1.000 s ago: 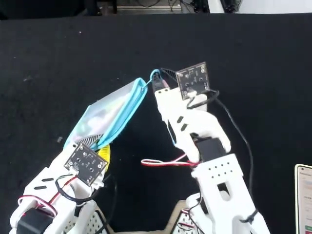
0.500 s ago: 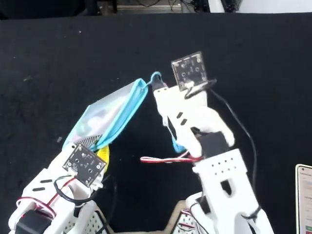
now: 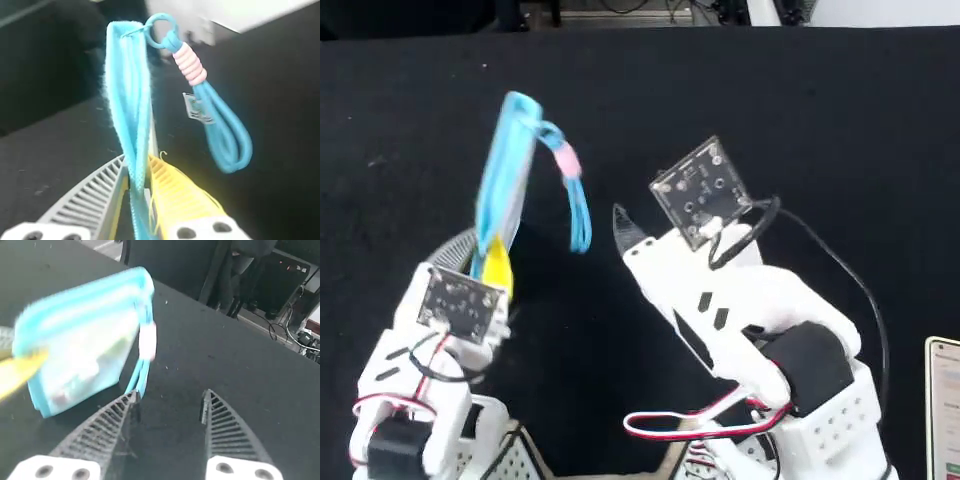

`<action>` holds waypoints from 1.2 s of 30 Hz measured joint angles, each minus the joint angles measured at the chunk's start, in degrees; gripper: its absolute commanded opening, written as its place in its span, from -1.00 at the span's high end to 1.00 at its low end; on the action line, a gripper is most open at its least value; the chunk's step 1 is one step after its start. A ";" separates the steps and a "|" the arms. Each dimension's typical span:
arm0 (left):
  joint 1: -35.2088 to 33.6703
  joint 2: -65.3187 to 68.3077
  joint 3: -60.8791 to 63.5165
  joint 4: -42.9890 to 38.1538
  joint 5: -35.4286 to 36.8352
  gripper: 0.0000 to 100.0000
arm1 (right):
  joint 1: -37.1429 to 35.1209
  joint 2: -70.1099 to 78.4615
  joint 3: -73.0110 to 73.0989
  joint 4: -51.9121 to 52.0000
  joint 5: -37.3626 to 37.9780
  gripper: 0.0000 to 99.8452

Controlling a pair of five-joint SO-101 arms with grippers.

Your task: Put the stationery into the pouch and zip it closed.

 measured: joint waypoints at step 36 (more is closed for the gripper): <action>16.35 82.11 -14.77 -34.73 10.73 0.63 | 26.20 -24.53 59.69 -19.52 3.96 0.96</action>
